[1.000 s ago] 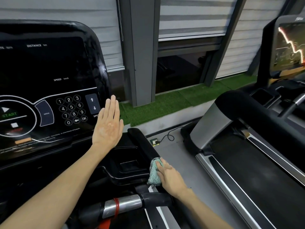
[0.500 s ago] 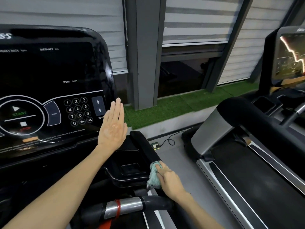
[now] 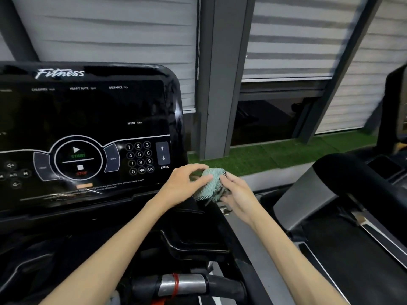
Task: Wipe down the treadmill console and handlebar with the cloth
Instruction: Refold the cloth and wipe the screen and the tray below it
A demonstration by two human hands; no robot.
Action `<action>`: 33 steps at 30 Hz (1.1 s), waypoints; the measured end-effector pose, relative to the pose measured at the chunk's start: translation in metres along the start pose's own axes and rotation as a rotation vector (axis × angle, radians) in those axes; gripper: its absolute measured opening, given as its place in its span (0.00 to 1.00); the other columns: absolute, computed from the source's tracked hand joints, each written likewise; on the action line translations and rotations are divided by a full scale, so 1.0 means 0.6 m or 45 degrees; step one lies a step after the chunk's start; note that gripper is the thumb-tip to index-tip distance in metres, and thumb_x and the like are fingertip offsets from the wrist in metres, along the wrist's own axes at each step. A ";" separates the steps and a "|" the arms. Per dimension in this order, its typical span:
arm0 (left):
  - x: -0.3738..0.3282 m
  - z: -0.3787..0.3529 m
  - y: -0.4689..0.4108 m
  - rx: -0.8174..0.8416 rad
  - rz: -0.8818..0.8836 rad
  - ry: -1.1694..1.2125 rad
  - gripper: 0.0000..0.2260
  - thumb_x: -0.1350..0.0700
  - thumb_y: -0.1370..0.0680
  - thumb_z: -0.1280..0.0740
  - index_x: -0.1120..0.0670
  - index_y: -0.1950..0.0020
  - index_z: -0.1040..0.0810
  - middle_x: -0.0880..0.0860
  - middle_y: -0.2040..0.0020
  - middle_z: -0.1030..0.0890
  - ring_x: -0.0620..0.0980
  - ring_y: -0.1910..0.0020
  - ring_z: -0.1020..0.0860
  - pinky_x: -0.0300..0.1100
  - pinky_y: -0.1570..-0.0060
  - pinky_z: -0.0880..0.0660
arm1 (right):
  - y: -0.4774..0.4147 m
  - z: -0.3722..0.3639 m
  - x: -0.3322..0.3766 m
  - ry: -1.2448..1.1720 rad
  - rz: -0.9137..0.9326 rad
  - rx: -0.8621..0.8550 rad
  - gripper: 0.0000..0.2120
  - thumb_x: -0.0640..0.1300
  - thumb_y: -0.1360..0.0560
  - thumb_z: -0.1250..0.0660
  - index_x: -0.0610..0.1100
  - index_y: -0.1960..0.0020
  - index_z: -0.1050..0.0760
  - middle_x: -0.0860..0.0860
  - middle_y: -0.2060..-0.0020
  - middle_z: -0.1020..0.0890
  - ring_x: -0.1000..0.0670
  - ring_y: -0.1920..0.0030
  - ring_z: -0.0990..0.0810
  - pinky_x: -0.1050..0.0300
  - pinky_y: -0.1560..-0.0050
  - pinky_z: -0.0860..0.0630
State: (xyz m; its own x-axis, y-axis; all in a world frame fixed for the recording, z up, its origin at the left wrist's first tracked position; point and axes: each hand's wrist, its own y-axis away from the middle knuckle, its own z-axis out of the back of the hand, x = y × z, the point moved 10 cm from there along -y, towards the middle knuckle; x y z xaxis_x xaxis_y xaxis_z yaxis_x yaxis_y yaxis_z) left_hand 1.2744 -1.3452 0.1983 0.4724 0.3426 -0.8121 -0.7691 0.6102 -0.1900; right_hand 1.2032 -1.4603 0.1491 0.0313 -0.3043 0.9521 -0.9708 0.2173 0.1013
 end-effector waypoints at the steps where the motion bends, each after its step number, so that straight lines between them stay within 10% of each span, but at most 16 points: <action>1: -0.004 0.004 0.001 0.009 0.023 0.035 0.17 0.47 0.27 0.25 0.45 0.39 0.20 0.42 0.44 0.19 0.38 0.52 0.19 0.38 0.45 0.22 | 0.004 -0.012 0.020 0.019 0.032 0.024 0.13 0.41 0.18 0.44 0.41 0.39 0.24 0.45 0.46 0.16 0.48 0.46 0.17 0.55 0.49 0.23; 14: -0.049 0.163 0.036 -0.079 -0.018 0.016 0.07 0.54 0.19 0.36 0.50 0.48 0.19 0.42 0.59 0.18 0.37 0.59 0.23 0.36 0.51 0.29 | 0.016 -0.133 0.185 0.777 0.457 -0.065 0.18 0.51 0.21 0.36 0.37 0.58 0.20 0.41 0.64 0.20 0.52 0.64 0.25 0.57 0.60 0.29; 23: -0.033 0.193 0.093 0.074 0.027 0.530 0.13 0.45 0.19 0.39 0.51 0.41 0.22 0.50 0.49 0.17 0.42 0.51 0.20 0.36 0.50 0.24 | 0.027 -0.223 0.173 0.601 0.393 -0.062 0.14 0.46 0.20 0.37 0.37 0.52 0.19 0.44 0.60 0.16 0.53 0.61 0.19 0.61 0.62 0.23; 27: -0.033 0.171 0.124 0.268 -0.051 0.397 0.31 0.48 0.31 0.23 0.43 0.31 0.32 0.46 0.42 0.19 0.41 0.47 0.19 0.39 0.46 0.22 | 0.042 -0.248 0.177 0.581 0.423 -0.111 0.09 0.46 0.23 0.32 0.40 0.51 0.20 0.45 0.62 0.14 0.49 0.61 0.16 0.58 0.62 0.21; 33: 0.000 0.185 0.123 0.092 0.034 0.736 0.07 0.56 0.19 0.35 0.53 0.44 0.19 0.51 0.47 0.15 0.47 0.46 0.18 0.49 0.37 0.26 | 0.055 -0.243 0.180 0.668 0.379 -0.155 0.08 0.45 0.23 0.32 0.41 0.51 0.19 0.43 0.59 0.14 0.50 0.60 0.16 0.56 0.57 0.20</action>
State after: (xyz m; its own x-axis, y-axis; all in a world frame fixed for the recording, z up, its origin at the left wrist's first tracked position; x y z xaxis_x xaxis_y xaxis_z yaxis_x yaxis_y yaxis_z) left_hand 1.2656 -1.2209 0.2457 0.1260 -0.0750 -0.9892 -0.7366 0.6608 -0.1439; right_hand 1.2093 -1.3509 0.2972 -0.0939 0.2762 0.9565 -0.9226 0.3368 -0.1878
